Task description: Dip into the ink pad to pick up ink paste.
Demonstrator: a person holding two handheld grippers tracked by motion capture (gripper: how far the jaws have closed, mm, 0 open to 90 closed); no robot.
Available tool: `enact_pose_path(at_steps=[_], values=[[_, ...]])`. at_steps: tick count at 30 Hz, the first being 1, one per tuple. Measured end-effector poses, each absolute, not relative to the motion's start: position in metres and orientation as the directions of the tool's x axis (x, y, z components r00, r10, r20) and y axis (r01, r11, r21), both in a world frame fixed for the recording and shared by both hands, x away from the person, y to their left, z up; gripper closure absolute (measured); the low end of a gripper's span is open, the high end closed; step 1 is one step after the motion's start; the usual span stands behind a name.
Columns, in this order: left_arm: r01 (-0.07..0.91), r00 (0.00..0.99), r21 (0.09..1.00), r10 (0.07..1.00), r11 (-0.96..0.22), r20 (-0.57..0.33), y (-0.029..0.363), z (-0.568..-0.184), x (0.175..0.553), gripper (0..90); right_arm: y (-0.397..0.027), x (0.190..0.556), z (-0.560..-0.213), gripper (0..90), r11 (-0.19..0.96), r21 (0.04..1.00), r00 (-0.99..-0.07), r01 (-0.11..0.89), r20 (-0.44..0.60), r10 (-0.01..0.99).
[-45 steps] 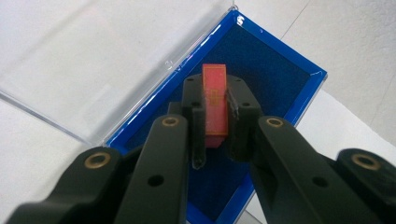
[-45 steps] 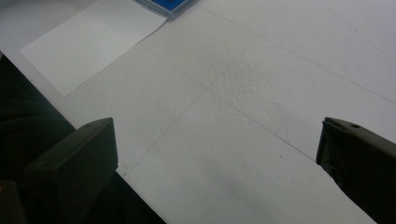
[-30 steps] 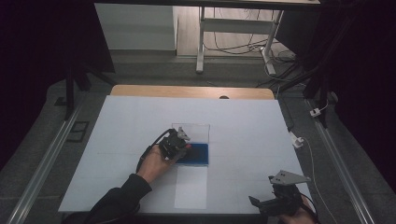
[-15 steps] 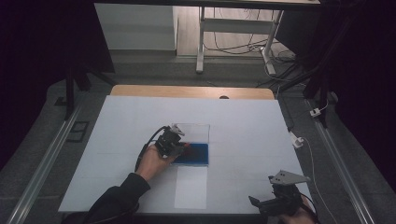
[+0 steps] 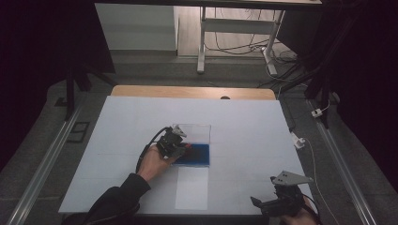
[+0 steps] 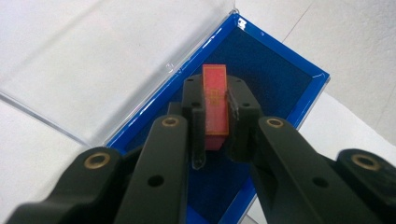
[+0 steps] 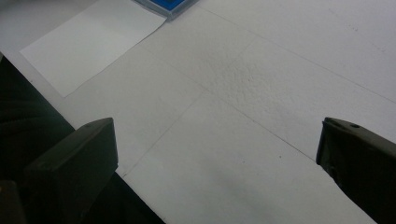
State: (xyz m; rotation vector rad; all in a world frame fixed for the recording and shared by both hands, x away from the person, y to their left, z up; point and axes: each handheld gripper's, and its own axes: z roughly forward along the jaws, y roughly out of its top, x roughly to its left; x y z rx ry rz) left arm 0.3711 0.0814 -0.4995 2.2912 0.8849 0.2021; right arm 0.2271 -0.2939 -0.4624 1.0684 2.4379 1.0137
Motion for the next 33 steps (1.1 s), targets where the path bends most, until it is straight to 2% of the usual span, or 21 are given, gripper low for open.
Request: enact_pose_path(at_steps=[33], values=[[0.523,0.777,0.691,0.612,-0.499,-0.145,0.102,-0.469,0.347,80.1,-0.297,0.228,-0.462,0.0,0.451,0.719,-0.676,0.529,0.036,0.736]])
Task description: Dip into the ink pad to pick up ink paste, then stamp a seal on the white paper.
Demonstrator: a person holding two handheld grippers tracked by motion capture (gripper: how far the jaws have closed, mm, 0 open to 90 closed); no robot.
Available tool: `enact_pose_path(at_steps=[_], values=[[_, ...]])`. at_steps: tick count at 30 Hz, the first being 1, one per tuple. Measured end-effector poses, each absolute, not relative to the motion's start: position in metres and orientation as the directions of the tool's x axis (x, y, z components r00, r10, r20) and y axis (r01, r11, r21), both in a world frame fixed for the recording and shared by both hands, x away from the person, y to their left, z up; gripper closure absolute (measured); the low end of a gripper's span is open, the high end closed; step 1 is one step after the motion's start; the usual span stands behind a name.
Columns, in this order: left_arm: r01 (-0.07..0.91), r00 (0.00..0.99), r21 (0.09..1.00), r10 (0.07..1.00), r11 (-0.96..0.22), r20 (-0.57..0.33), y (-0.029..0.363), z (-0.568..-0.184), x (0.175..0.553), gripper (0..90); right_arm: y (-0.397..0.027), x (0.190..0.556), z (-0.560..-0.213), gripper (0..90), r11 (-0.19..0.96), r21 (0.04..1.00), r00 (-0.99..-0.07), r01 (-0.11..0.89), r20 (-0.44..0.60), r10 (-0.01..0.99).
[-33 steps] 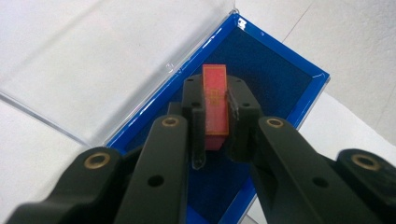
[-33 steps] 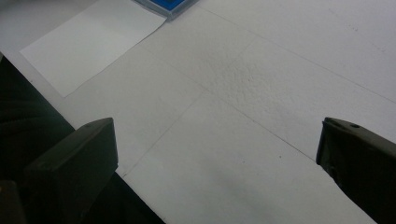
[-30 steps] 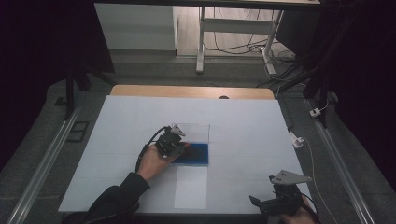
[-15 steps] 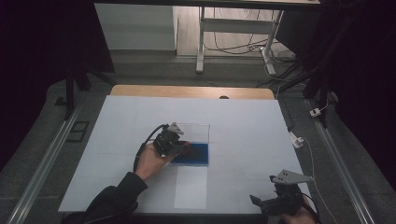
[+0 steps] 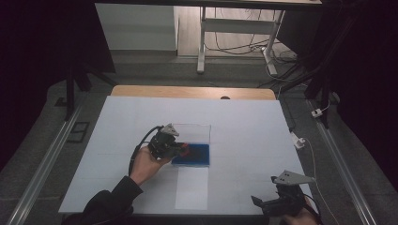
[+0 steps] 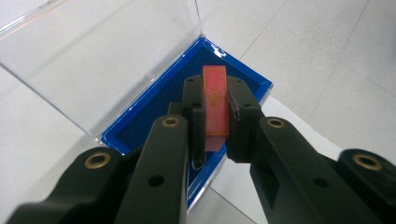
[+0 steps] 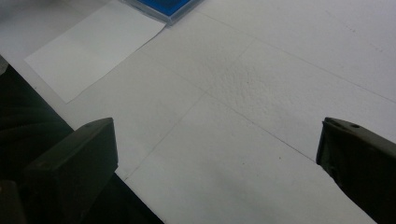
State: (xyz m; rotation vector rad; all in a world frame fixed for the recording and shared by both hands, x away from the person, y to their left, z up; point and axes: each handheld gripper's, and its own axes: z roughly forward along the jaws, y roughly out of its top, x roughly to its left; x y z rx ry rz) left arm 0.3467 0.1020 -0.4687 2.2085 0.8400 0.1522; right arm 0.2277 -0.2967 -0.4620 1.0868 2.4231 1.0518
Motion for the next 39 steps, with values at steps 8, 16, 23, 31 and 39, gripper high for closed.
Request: enact_pose_path(at_steps=[8,16,23,31,39], values=[[0.514,0.780,0.708,0.608,-0.485,-0.150,0.106,-0.462,0.337,80.0,-0.297,0.227,-0.462,0.0,0.451,0.720,-0.677,0.527,0.035,0.735],[0.486,0.801,0.714,0.584,-0.504,-0.133,0.105,-0.455,0.324,80.0,-0.297,0.227,-0.462,0.0,0.449,0.722,-0.677,0.526,0.035,0.735],[0.481,0.807,0.717,0.575,-0.504,-0.137,0.106,-0.453,0.310,79.9,-0.297,0.227,-0.462,0.0,0.449,0.722,-0.677,0.526,0.035,0.735],[0.471,0.820,0.720,0.554,-0.510,-0.143,0.105,-0.451,0.294,79.9,-0.297,0.227,-0.462,0.0,0.451,0.723,-0.679,0.524,0.035,0.733],[0.470,0.826,0.719,0.541,-0.512,-0.155,0.103,-0.452,0.288,79.9,-0.297,0.227,-0.462,0.0,0.450,0.724,-0.679,0.522,0.035,0.733]])
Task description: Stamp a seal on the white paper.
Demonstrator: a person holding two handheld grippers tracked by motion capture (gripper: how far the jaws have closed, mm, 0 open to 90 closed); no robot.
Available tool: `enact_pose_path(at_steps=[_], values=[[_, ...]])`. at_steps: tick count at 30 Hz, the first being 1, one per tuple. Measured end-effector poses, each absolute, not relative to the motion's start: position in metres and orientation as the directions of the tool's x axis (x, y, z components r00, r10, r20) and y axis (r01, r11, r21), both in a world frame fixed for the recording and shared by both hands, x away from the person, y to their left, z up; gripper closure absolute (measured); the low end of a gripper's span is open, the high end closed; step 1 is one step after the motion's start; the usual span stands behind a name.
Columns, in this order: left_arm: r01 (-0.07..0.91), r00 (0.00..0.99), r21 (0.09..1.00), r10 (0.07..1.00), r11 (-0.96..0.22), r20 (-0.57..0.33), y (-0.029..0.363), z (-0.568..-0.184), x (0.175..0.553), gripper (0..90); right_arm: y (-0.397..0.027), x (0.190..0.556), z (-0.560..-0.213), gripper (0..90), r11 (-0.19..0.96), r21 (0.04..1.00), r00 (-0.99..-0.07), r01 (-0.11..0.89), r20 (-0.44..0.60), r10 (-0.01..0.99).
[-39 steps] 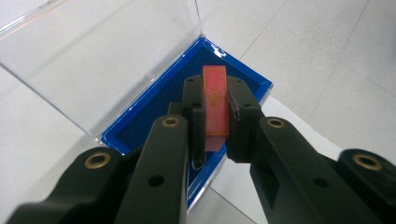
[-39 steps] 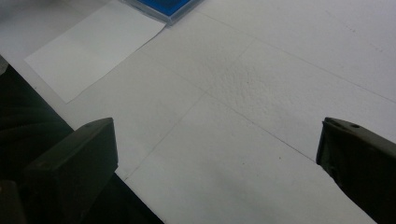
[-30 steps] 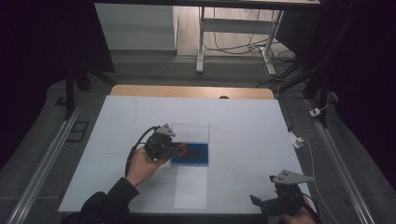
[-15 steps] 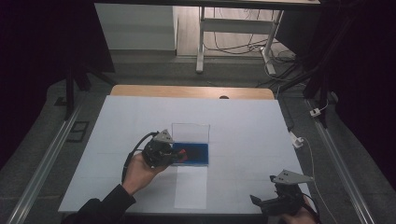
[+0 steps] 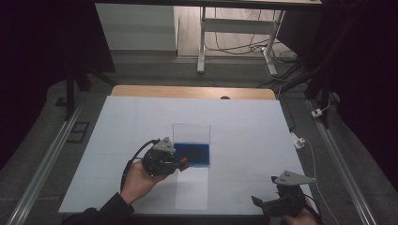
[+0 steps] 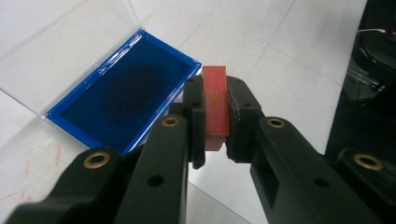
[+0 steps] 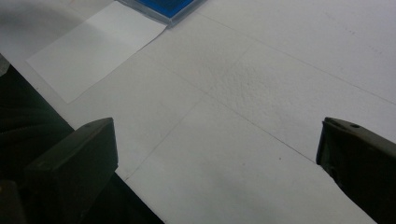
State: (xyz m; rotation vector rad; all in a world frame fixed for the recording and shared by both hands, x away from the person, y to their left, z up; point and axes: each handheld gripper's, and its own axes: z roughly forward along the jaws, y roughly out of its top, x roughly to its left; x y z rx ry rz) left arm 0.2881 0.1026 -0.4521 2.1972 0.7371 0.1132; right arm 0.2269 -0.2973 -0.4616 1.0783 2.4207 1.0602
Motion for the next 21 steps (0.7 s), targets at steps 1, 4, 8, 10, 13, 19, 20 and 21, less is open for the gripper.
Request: enact_pose_path(at_steps=[1,4,8,10,13,19,20,21], values=[[0.474,0.826,0.716,0.541,-0.512,-0.160,0.102,-0.453,0.288,79.9,-0.297,0.227,-0.462,0.0,0.451,0.723,-0.680,0.523,0.034,0.732],[0.476,0.827,0.713,0.538,-0.516,-0.163,0.101,-0.454,0.287,80.0,-0.297,0.227,-0.462,0.0,0.450,0.724,-0.680,0.523,0.035,0.732],[0.468,0.835,0.710,0.526,-0.526,-0.161,0.096,-0.456,0.283,79.9,-0.297,0.227,-0.462,0.0,0.448,0.726,-0.679,0.522,0.036,0.733],[0.460,0.842,0.706,0.517,-0.538,-0.155,0.092,-0.457,0.281,79.9,-0.297,0.227,-0.462,0.0,0.450,0.725,-0.680,0.522,0.035,0.732],[0.449,0.852,0.699,0.504,-0.556,-0.146,0.087,-0.460,0.279,80.0,-0.297,0.227,-0.462,0.0,0.450,0.725,-0.680,0.522,0.035,0.732],[0.444,0.859,0.688,0.492,-0.574,-0.143,0.079,-0.466,0.278,80.0,-0.297,0.227,-0.462,0.0,0.450,0.724,-0.680,0.523,0.036,0.732],[0.443,0.860,0.687,0.489,-0.576,-0.144,0.078,-0.467,0.278,80.0,-0.297,0.227,-0.462,0.0,0.449,0.724,-0.680,0.524,0.038,0.733],[0.443,0.861,0.684,0.488,-0.579,-0.144,0.077,-0.469,0.278,80.0,-0.297,0.227,-0.462,0.0,0.448,0.725,-0.680,0.523,0.038,0.732]])
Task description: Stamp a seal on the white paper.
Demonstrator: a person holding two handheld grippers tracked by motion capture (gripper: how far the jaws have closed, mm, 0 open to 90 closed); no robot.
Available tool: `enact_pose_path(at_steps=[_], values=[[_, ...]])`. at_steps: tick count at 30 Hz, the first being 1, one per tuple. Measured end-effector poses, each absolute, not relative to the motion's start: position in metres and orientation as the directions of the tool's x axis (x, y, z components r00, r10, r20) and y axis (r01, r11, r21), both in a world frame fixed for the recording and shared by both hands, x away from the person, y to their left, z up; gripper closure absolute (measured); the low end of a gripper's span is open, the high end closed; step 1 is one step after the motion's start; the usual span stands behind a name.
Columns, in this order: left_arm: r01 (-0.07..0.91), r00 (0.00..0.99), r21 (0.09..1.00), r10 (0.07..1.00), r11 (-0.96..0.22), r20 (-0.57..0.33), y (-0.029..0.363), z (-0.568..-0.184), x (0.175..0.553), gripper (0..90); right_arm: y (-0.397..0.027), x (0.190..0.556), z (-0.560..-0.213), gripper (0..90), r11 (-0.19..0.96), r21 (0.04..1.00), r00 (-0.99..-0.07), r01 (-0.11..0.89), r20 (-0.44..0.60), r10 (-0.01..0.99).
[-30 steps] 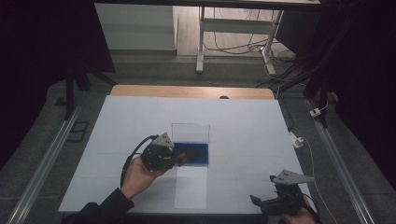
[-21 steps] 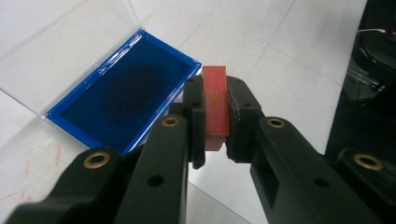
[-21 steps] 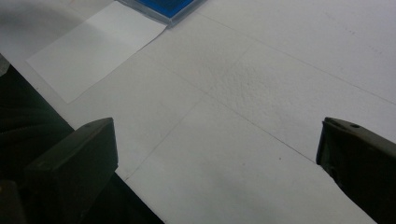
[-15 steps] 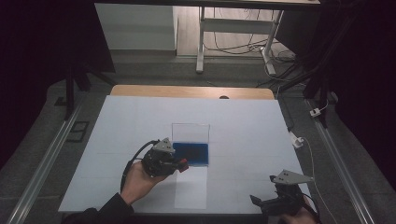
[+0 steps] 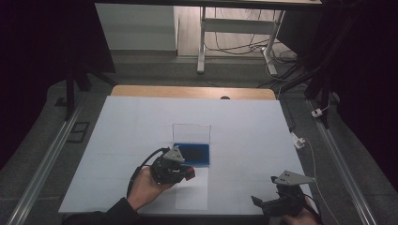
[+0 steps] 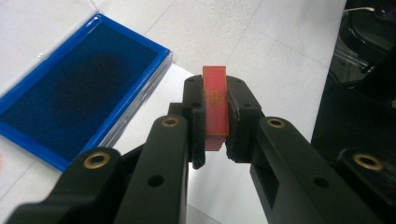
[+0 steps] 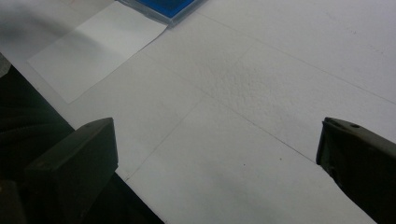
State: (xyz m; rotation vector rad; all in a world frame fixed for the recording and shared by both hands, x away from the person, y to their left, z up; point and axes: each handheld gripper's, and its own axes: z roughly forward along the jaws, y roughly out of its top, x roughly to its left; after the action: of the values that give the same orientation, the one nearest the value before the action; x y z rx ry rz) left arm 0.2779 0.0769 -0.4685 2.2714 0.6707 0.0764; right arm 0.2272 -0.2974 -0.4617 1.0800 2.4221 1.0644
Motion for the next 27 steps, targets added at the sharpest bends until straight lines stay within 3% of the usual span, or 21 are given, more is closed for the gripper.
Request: enact_pose_path(at_steps=[27], values=[[0.456,0.863,0.619,0.487,-0.639,-0.133,0.059,-0.504,0.282,80.1,-0.297,0.227,-0.462,0.0,0.449,0.723,-0.679,0.526,0.039,0.733]])
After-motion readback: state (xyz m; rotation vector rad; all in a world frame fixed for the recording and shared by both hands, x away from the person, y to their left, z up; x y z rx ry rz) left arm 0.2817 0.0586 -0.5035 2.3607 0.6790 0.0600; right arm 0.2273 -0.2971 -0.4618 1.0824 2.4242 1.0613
